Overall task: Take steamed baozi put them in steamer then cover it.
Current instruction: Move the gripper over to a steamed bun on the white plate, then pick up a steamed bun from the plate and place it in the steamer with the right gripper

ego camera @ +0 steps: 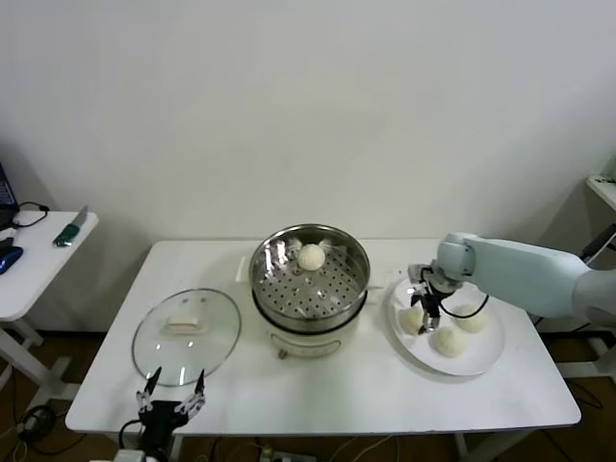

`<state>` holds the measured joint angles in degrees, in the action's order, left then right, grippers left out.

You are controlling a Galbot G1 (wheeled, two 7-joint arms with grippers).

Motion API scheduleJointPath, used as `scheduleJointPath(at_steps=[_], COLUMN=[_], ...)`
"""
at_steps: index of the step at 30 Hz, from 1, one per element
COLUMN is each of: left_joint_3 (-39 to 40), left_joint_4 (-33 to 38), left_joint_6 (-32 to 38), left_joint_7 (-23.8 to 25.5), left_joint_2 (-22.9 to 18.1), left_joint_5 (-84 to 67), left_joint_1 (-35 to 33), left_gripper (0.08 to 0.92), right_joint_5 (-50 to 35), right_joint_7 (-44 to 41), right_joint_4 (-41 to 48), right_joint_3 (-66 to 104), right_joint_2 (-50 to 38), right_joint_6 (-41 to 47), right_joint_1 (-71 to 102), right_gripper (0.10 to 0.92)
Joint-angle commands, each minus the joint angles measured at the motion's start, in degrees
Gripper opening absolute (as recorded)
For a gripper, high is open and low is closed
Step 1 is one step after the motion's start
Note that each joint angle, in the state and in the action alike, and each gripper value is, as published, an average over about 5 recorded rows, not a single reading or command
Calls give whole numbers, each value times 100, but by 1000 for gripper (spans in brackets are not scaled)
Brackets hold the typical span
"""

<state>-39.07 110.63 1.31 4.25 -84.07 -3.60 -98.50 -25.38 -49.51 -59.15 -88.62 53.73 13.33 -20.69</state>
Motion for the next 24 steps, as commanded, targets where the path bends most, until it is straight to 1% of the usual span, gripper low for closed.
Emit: scheduleJointPath(at_steps=[1, 8, 16, 20, 24], left_joint_3=[1, -2, 17, 34, 47], left_joint_4=[11, 26, 55, 67, 108], left_joint_6=[1, -5, -30, -31, -37], left_joint_7=[1, 1, 4, 4, 5], left_joint_2=[-3, 0, 39, 74, 116], left_joint_5=[-2, -1, -16, -30, -45], left_joint_1=[2, 12, 69, 79, 78], left_gripper=[823, 823, 823, 823, 823], right_joint_5=[78, -272, -914, -1336, -1950], right_joint_7=[-59, -270, -568, -714, -837], right_joint_4=[14, -235, -949, -1306, -1605], right_joint_3=[38, -417, -1308, -1639, -1845], right_joint_2=[29, -62, -162, -30, 324], right_joint_6=[-2, -122, -248, -276, -254], right_joint_1=[17, -718, -2444, -3357, -4336], right_gripper=[730, 710, 704, 704, 704])
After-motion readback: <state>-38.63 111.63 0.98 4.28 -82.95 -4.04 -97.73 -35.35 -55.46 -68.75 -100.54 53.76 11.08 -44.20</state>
